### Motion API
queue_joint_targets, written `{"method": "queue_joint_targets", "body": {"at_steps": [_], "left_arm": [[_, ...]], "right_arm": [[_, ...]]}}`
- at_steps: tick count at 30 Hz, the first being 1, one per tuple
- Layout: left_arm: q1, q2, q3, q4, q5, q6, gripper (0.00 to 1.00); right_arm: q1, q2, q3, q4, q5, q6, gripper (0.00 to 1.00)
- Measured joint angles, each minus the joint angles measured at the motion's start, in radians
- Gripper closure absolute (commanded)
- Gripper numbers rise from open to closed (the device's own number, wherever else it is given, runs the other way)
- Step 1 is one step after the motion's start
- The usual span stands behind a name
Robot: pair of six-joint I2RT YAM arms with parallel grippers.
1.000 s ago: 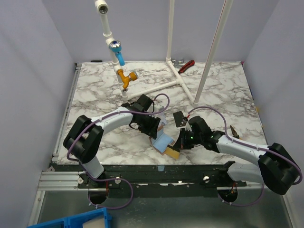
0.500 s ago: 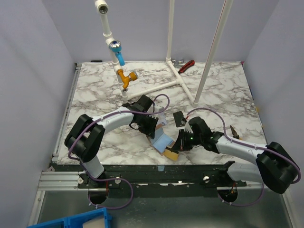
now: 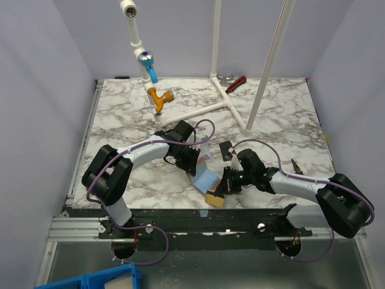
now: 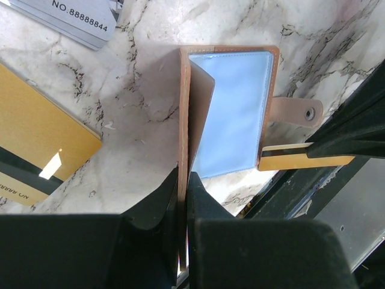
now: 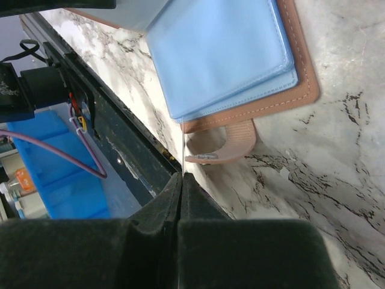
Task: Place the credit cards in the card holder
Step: Open the card holder at the center of the board.
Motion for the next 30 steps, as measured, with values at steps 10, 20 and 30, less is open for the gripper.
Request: {"method": "queue_joint_targets", "body": {"at_steps": [10,20,30], "left_arm": [[0.000,0.000,0.000,0.001,0.001,0.000,0.95],[0.000,0.000,-0.001,0.001,0.003,0.000,0.95],[0.000,0.000,-0.001,0.002,0.005,0.001,0.96]], "right_arm": [[0.000,0.016,-0.002,0.023,-0.019,0.000,0.99],[0.000,0.039,-0.026,0.038,-0.043,-0.005,0.99],[0.000,0.051,-0.019,0.038,-0.053,-0.012,0.99]]}}
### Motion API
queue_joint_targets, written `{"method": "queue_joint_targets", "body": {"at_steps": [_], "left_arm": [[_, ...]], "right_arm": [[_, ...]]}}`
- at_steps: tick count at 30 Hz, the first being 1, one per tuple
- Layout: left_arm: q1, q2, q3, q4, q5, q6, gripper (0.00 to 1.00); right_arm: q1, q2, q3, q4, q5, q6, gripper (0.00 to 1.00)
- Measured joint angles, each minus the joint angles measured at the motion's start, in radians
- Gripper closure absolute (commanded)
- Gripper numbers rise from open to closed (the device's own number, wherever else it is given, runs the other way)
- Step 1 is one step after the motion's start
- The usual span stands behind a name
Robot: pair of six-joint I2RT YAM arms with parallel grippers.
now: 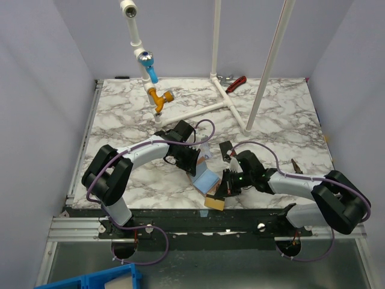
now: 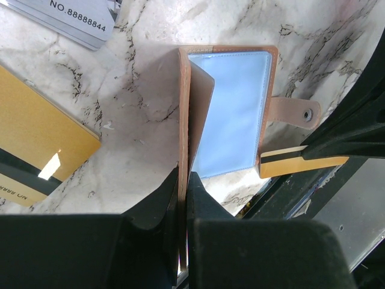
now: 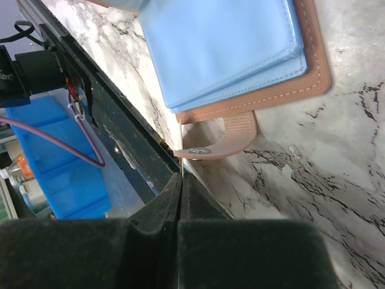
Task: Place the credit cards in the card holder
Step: Open the card holder at the center of the board.
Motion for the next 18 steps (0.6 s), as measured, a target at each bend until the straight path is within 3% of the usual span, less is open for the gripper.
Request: {"method": "queue_joint_targets", "body": {"at_steps": [18], "left_arm": [[0.000,0.000,-0.001,0.001,0.003,0.003,0.96]], "right_arm": [[0.000,-0.008,0.016,-0.001,-0.002,-0.024,0.99]]}}
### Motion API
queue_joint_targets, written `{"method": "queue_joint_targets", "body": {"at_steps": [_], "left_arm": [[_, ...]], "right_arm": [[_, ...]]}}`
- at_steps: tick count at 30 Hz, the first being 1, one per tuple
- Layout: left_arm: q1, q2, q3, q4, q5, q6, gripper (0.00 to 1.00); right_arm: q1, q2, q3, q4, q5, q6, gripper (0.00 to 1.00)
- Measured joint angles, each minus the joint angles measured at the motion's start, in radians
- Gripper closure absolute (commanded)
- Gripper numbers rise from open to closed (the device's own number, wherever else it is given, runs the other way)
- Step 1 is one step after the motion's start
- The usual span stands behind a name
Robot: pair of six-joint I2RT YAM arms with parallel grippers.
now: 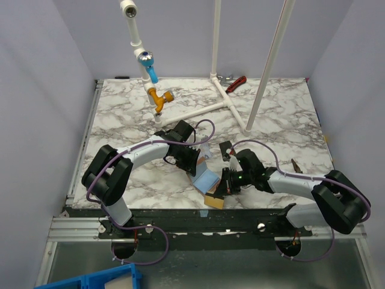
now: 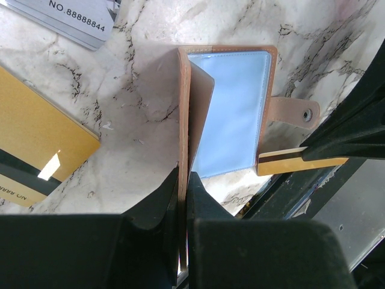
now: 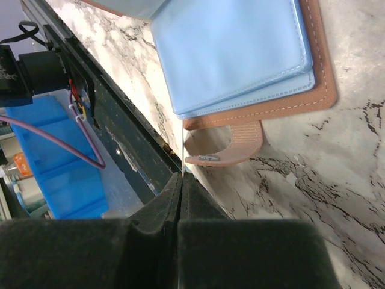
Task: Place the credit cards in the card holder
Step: Open the card holder at the center of the board.
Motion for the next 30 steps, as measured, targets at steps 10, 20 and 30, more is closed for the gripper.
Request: {"method": "queue_joint_targets", "body": {"at_steps": [10,20,30], "left_arm": [[0.000,0.000,0.000,0.000,0.000,0.000,0.96],[0.000,0.000,0.000,0.000,0.001,0.000,0.96],[-0.001,-0.002,0.000,0.000,0.005,0.001,0.97]], "right_arm": [[0.000,0.018,0.002,0.008,0.000,0.001,0.99],[0.000,0.039,0.018,0.014,0.002,0.001,0.99],[0.000,0.066,0.031,0.033,0.006,0.009,0.99]]}}
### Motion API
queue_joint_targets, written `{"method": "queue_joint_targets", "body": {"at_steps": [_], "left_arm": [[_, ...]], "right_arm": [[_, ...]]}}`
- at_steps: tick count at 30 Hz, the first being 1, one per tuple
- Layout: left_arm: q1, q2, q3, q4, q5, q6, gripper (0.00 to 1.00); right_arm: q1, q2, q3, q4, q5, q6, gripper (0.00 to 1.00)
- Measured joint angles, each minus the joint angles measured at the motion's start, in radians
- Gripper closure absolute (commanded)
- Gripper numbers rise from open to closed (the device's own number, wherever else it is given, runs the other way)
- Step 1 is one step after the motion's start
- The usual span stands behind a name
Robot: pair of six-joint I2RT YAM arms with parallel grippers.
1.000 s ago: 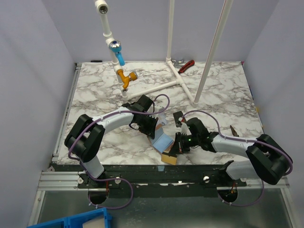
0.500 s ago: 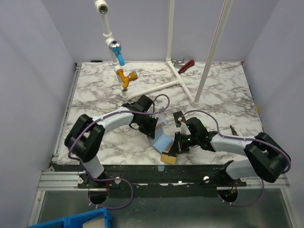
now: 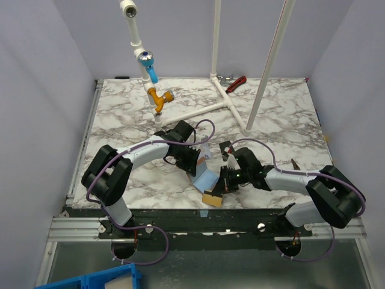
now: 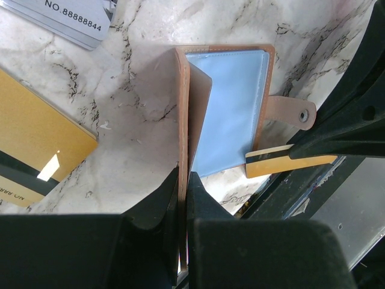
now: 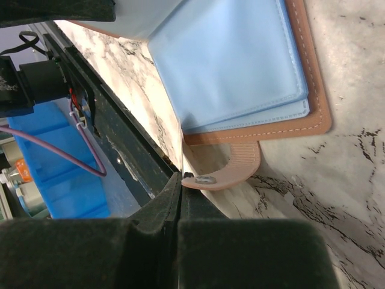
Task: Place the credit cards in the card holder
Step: Open the card holder at the center of the board.
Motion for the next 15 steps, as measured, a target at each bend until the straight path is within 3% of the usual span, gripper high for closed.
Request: {"method": "queue_joint_targets", "body": {"at_steps": [15], "left_arm": [[-0.002,-0.010,-0.002,0.000,0.000,0.003,0.98]], "right_arm": [[0.000,-0.030,-0.054,0.030,-0.012,0.026,0.99]]}}
